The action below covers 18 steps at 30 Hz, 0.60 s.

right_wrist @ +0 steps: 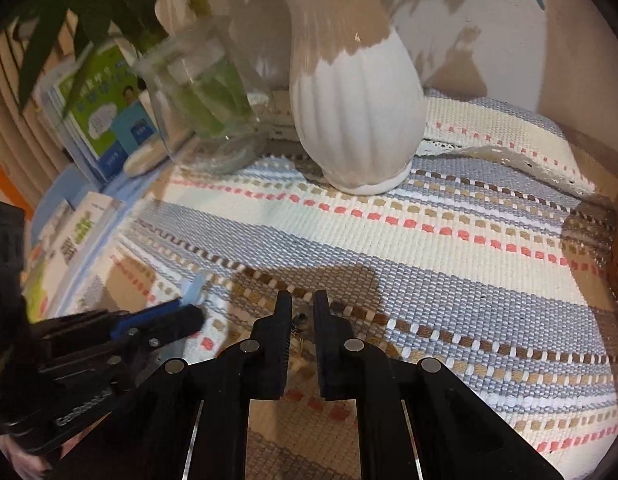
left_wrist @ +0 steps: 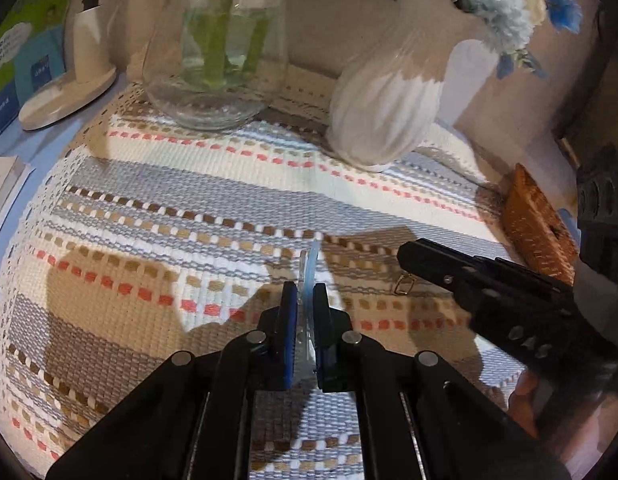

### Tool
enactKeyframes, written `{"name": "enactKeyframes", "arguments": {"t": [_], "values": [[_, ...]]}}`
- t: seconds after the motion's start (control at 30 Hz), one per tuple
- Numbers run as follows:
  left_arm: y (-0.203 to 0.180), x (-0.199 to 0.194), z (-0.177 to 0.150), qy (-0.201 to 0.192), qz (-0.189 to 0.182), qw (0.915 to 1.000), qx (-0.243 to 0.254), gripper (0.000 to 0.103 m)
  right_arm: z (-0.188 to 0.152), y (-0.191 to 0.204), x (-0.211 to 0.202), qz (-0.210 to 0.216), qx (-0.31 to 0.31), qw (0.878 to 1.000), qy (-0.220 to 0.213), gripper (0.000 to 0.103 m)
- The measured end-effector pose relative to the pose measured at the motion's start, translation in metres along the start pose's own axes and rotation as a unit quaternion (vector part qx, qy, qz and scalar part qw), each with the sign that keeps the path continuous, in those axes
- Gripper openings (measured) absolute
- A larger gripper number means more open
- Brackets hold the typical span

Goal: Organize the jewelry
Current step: 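Carry the hair clip and charm into the wicker basket and open both tools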

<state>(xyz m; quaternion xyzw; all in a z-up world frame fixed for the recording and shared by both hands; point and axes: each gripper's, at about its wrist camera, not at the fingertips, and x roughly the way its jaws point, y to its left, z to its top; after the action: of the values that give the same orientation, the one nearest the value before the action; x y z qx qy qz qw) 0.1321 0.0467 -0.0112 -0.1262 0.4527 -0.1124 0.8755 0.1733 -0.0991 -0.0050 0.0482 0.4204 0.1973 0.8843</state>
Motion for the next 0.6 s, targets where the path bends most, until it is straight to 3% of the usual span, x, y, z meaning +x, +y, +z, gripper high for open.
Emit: {"name": "enactKeyframes", "arguments": {"t": [0.13,0.3,0.47,0.6], "values": [[-0.009,-0.010,-0.001,-0.012,-0.044,0.9989,0.009,0.005,-0.001,-0.012,-0.028,0.036,0.026,0.999,-0.018,0.010],[-0.036,-0.025,-0.004,-0.019,-0.085,0.9950,0.049,0.005,-0.011,-0.031,-0.073,0.040,0.050,0.997,-0.039,0.010],[-0.090,-0.044,-0.002,-0.019,-0.098,0.9901,0.099,0.005,-0.030,-0.058,-0.132,0.022,0.069,0.994,-0.077,0.010],[-0.145,-0.045,0.007,-0.017,-0.099,0.9842,0.146,0.005,-0.047,-0.099,-0.171,0.062,0.137,0.984,-0.097,0.010]]}}
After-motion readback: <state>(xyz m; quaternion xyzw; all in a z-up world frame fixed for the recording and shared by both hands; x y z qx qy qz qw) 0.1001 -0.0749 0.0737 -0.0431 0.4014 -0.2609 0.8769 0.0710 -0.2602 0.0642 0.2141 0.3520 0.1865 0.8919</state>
